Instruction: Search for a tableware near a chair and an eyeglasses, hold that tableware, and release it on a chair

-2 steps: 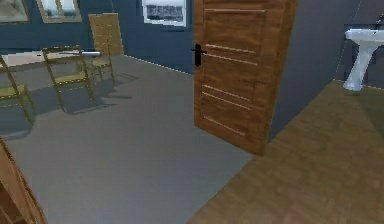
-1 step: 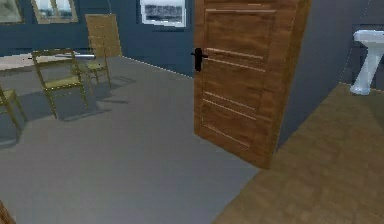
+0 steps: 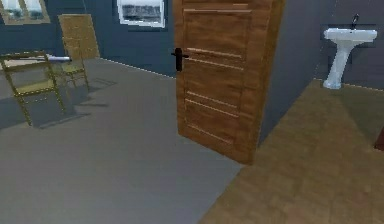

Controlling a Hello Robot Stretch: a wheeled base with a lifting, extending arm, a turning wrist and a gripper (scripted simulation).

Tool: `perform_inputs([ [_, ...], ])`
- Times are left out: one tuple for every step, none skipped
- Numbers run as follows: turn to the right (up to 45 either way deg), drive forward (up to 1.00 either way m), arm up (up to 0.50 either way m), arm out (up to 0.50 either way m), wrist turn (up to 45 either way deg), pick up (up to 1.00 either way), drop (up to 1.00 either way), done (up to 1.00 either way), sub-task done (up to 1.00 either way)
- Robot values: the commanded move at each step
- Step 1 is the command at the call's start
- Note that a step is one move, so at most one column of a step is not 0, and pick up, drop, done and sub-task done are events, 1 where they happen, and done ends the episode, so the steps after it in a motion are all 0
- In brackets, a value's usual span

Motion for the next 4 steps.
perform_inputs([
  [0.0,0.55,0.00,0.00,0.0,0.00,0.00,0.00,0.00],
  [33.0,0.00,0.00,0.00,0.0,0.00,0.00,0.00,0.00],
  [0.0,0.05,0.00,0.00,0.0,0.00,0.00,0.00,0.00],
  [-45.0,0.00,0.00,0.00,0.0,0.00,0.00,0.00,0.00],
])
